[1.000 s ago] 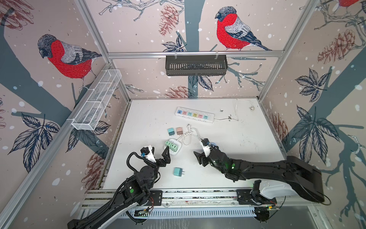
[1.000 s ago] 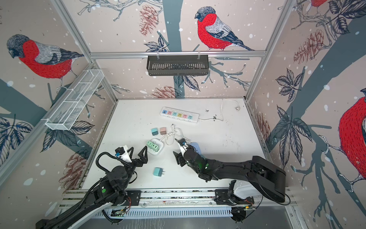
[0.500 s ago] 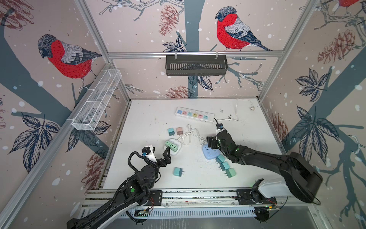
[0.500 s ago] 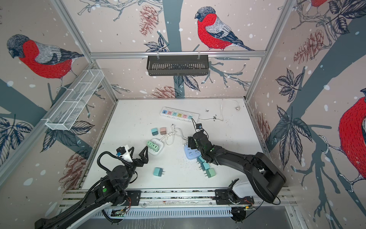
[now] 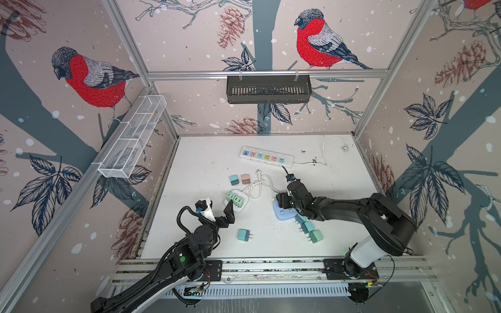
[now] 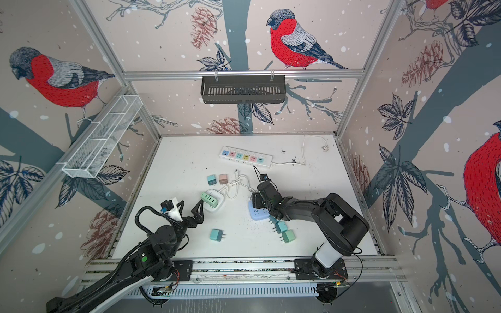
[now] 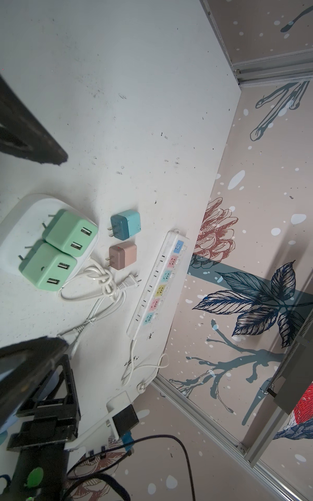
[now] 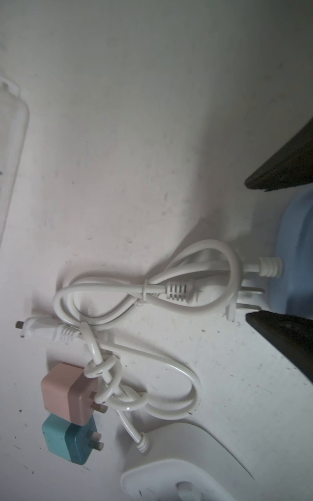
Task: Insert the plug
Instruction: 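Lower the right gripper onto the blue socket box and nudge it nearer the robot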
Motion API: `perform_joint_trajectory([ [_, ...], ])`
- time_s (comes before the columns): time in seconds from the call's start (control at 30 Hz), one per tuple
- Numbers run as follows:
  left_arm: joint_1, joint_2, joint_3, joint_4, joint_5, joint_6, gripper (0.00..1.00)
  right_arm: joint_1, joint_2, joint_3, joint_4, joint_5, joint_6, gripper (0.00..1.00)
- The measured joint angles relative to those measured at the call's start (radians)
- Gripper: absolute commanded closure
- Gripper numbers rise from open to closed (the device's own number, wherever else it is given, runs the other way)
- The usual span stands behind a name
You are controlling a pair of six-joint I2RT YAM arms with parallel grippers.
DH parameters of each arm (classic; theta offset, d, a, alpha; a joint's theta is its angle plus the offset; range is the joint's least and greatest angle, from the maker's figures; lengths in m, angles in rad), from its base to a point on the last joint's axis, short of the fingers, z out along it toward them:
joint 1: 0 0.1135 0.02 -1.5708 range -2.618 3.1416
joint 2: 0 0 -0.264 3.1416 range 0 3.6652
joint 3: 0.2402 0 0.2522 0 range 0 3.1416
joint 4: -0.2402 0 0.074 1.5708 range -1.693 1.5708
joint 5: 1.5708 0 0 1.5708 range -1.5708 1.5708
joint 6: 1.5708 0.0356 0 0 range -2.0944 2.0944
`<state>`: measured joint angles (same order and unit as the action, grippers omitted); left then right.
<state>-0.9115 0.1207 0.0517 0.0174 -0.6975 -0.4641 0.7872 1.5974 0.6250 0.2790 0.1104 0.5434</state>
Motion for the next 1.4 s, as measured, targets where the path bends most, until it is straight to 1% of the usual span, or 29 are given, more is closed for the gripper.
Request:
perform_joint_trajectory([
  [0.07, 0.0, -0.004, 0.0, 0.0, 0.005, 0.0, 0.02, 0.032, -0.003, -0.014, 0.016, 0.012, 0.012, 0.3],
  [0.23, 0.0, -0.017, 0.0, -0.001, 0.012, 0.0, 0.01, 0.136, -0.018, -0.042, 0.033, 0.056, 0.087, 0.3],
  [0.4, 0.0, -0.032, 0.0, -0.001, 0.016, 0.0, 0.01, 0.238, -0.031, -0.047, 0.021, 0.124, 0.137, 0.32],
  [0.53, 0.0, -0.038, 0.0, -0.002, 0.018, 0.0, 0.02, 0.29, -0.066, -0.074, -0.002, 0.182, 0.168, 0.32],
  [0.7, 0.0, -0.039, -0.001, -0.002, 0.018, 0.0, 0.02, 0.352, -0.11, -0.097, -0.042, 0.225, 0.214, 0.32],
  [0.8, 0.0, -0.038, -0.002, -0.002, 0.018, 0.0, 0.01, 0.383, -0.122, -0.098, -0.066, 0.249, 0.224, 0.3],
  [0.97, 0.0, -0.038, -0.003, -0.002, 0.018, 0.0, 0.01, 0.393, -0.196, -0.099, -0.136, 0.301, 0.239, 0.26],
  [1.13, 0.0, -0.035, -0.005, -0.002, 0.018, 0.0, 0.01, 0.402, -0.368, -0.106, -0.21, 0.374, 0.255, 0.17],
  [1.3, 0.0, -0.034, -0.005, -0.002, 0.019, 0.0, 0.01, 0.373, -0.54, -0.142, -0.336, 0.432, 0.324, 0.17],
  [1.4, 0.0, -0.034, -0.005, -0.002, 0.023, 0.0, 0.02, 0.339, -0.639, -0.201, -0.39, 0.427, 0.348, 0.19],
])
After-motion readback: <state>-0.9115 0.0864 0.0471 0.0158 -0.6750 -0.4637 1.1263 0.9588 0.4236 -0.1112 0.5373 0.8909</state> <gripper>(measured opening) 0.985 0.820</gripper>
